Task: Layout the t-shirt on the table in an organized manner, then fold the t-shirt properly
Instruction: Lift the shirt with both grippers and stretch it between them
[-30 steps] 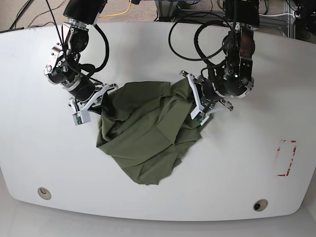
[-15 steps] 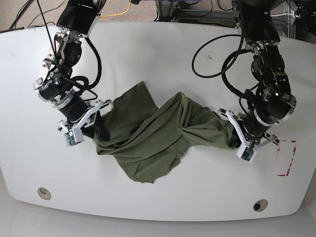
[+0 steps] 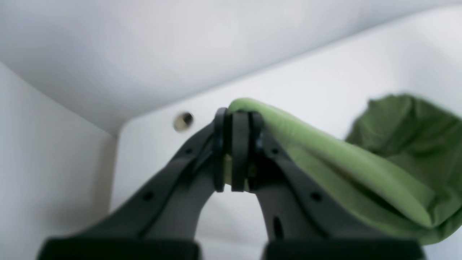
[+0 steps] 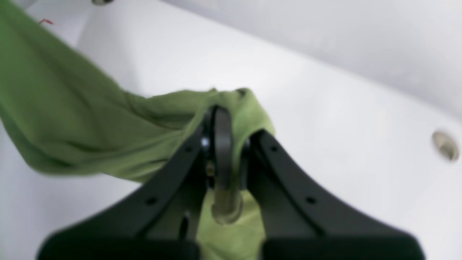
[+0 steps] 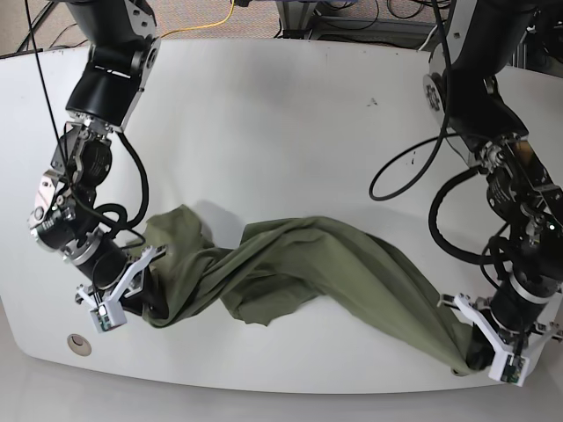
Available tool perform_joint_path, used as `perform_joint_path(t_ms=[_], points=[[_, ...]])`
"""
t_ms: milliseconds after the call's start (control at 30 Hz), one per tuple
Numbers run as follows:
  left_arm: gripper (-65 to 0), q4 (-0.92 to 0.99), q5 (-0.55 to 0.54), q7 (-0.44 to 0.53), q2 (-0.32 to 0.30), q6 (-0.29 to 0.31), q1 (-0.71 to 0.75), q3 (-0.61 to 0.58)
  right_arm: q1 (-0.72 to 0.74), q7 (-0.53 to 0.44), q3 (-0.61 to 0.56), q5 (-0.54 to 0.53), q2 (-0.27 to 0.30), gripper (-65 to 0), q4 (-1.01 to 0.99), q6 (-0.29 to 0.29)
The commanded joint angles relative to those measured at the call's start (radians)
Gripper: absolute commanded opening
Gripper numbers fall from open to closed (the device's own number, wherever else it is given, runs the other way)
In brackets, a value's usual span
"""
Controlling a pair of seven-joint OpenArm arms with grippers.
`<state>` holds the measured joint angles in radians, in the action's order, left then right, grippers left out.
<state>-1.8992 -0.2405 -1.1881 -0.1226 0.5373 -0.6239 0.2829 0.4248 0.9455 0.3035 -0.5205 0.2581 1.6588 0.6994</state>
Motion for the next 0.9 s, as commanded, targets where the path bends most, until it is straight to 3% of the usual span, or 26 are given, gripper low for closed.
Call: perform_joint_path(t_ms=[0, 300, 633, 867], points=[[-65.0, 0.007, -0.009, 0.015, -0.021, -0.027, -0.098, 0.008, 0.09, -0.035, -0.025, -0.017, 0.03, -65.0, -0.015, -0.001], [-65.0, 0.069, -0.01, 0.01, -0.07, -0.078, -0.304, 0.009, 0.336, -0.035, -0.122, -0.017, 0.091, -65.0, -0.145, -0.001], [-65.0, 0.218, -0.01, 0.012, -0.133, -0.079, -0.583, 0.011, 0.67, -0.035, -0.255, -0.017, 0.155, -65.0, -0.349, -0.001], [-65.0, 0.375, -0.016, 0.017, -0.171, -0.076, -0.761, 0.019, 0.839, -0.035, -0.307, -0.017, 0.168, -65.0, -0.441, -0.001]])
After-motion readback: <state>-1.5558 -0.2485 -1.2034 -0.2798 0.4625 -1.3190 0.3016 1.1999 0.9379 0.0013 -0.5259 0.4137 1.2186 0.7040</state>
